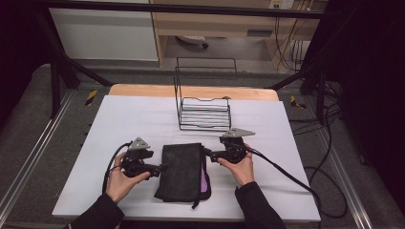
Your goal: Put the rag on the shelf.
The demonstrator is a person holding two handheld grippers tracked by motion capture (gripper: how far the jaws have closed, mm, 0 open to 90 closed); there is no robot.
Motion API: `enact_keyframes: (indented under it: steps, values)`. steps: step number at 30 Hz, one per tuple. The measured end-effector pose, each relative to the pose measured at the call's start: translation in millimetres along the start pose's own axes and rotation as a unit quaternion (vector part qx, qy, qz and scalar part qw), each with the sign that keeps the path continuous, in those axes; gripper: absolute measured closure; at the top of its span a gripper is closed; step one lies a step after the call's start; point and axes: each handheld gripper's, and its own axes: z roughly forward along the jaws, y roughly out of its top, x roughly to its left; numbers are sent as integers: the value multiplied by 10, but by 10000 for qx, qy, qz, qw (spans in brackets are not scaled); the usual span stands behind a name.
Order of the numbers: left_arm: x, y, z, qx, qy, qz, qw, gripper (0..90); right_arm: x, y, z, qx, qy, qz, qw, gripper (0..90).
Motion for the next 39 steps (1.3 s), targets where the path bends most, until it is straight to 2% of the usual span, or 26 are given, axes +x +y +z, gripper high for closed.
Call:
enact_keyframes:
  steps: [2,3,4,5,7,11,14,15,16,18,22,23,26,30,35,36,39]
  values:
    - [17,27,27,-29,50,-6,10000,174,-14,-26,-48,-8,-20,58,10000,105]
    - [75,98,107,-86,69,-121,9999,178,-25,-43,-71,-20,-20,56,10000,97]
    - [75,98,107,-86,69,-121,9999,182,-31,-61,-88,-37,-34,48,10000,93]
    - [125,140,184,-75,169,-162,9997,190,-34,-81,-101,-53,-46,65,10000,90]
    - [145,148,214,-63,208,-195,9996,248,-37,-101,-112,-58,-47,73,9999,90]
    - [243,141,372,104,123,-485,9987,364,-39,-156,-103,57,-105,40,9999,76]
    - [269,119,454,229,173,-466,9985,437,-36,-161,-89,42,-86,84,9999,83]
    - [292,98,504,361,196,-511,9978,456,-35,-161,-85,37,-77,105,9999,89]
    - [292,98,504,361,196,-511,9978,476,-35,-161,-82,28,-79,123,9999,96]
    - [321,69,540,400,51,-626,9972,513,-34,-159,-78,7,-78,171,9998,112]
    - [333,60,547,406,-81,-690,9968,580,-36,-142,-52,-49,-79,240,9997,137]
    - [338,60,548,421,-135,-716,9965,629,-32,-122,-20,-28,-92,301,9995,154]
    - [345,59,556,440,-253,-811,9954,671,-12,-99,31,15,-99,251,9996,176]
    - [344,58,556,441,-265,-809,9954,747,43,-40,228,164,-51,378,9991,213]
    - [332,50,554,409,-233,-725,9963,779,60,-7,453,365,-100,356,9986,287]
    - [332,48,554,397,-225,-717,9964,779,60,-7,453,365,-100,356,9986,287]
    - [321,42,554,374,-205,-642,9970,781,41,-38,563,563,-164,416,9974,373]
